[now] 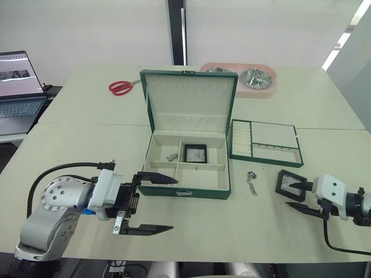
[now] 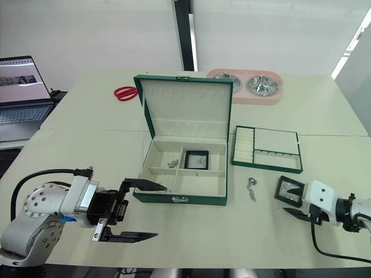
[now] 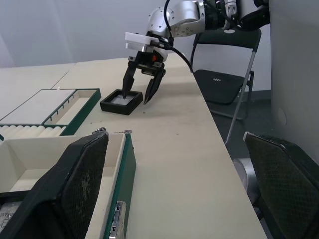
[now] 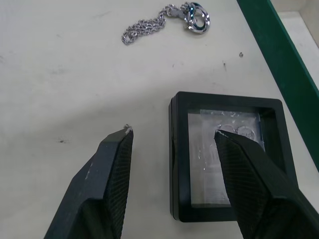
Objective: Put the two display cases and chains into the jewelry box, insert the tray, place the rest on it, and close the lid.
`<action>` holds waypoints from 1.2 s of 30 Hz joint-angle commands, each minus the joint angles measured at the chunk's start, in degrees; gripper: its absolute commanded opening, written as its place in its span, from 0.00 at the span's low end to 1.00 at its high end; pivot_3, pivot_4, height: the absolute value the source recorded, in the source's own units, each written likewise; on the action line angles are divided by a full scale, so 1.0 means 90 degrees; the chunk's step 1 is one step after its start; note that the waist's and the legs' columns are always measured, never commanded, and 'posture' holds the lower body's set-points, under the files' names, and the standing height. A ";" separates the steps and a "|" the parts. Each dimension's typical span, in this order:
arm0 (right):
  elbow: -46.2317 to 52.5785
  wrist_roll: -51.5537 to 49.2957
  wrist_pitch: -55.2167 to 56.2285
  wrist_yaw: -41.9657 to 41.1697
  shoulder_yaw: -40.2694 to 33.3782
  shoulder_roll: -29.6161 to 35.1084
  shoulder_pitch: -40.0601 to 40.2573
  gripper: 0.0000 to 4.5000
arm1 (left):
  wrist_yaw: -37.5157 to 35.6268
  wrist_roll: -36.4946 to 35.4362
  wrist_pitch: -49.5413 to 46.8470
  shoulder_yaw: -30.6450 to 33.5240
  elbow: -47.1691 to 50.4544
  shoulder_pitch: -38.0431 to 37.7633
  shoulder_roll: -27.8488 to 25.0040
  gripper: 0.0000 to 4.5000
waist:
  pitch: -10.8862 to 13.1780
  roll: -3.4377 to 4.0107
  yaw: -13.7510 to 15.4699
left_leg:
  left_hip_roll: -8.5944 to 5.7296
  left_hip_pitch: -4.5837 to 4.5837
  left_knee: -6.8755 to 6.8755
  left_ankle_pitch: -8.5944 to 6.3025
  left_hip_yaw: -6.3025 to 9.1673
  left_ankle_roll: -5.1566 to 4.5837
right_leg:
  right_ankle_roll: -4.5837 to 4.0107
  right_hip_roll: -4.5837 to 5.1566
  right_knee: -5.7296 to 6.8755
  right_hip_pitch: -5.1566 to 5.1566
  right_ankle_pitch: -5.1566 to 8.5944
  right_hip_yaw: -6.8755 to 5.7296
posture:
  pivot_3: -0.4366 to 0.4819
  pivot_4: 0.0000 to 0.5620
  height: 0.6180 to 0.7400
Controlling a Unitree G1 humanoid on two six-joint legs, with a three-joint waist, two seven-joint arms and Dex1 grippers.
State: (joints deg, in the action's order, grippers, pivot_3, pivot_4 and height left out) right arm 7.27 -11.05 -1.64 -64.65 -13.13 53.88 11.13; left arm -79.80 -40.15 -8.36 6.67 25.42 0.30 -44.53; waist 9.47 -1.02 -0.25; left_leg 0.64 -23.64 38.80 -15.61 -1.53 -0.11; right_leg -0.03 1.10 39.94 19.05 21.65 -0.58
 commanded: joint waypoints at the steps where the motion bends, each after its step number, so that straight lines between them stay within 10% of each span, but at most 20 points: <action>1: -0.0154 0.0065 0.0292 0.0035 0.0006 0.0025 -0.0088 0.53 | 0.0082 -0.0110 -0.0021 -0.0033 0.0259 0.0089 0.0031 1.00 | -0.0001 0.0001 0.0000 | 0.0000 0.0000 0.0000 0.0000 0.0000 0.0000 | 0.0000 0.0000 0.0000 0.0000 0.0000 0.0000 | 0.48 0.27 1.00; 11: -0.0402 0.0065 0.0494 0.0092 0.0066 0.0032 -0.0188 0.00 | 0.0107 -0.0092 -0.0058 -0.0050 0.0205 0.0197 0.0033 1.00 | -0.0001 0.0002 0.0001 | 0.0000 0.0000 0.0000 0.0006 -0.0001 0.0011 | 0.0000 0.0000 0.0000 0.0000 0.0000 0.0000 | 0.48 0.27 1.00; 27: 0.1686 -0.1255 -0.1741 -0.0596 -0.0856 0.1165 -0.0016 0.00 | 0.0425 -0.0196 -0.0393 0.0596 0.0107 -0.0121 -0.0193 1.00 | -0.0003 0.0009 0.0001 | 0.0002 0.0000 0.0000 -0.0001 0.0003 -0.0001 | 0.0000 0.0000 -0.0002 -0.0001 0.0000 -0.0002 | 0.48 0.27 1.00; 36: 0.2913 -0.1741 -0.3140 -0.0323 0.0588 0.1542 -0.2407 0.00 | 0.0254 0.0164 -0.0151 0.1215 -0.0623 -0.0352 -0.0509 1.00 | -0.0004 0.0011 -0.0023 | 0.0004 0.0000 -0.0001 -0.0002 0.0005 -0.0002 | 0.0000 -0.0002 -0.0002 0.0004 0.0000 -0.0003 | 0.48 0.27 1.00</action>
State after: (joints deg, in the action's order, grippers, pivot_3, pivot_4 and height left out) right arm 31.00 -25.12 -27.20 -68.40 -9.75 67.44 -7.71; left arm -77.08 -39.05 -11.10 15.89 20.28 -3.40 -48.14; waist 9.44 -0.92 -0.45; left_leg 0.67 -23.64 38.79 -15.63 -1.47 -0.13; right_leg -0.03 1.09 39.91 19.09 21.65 -0.61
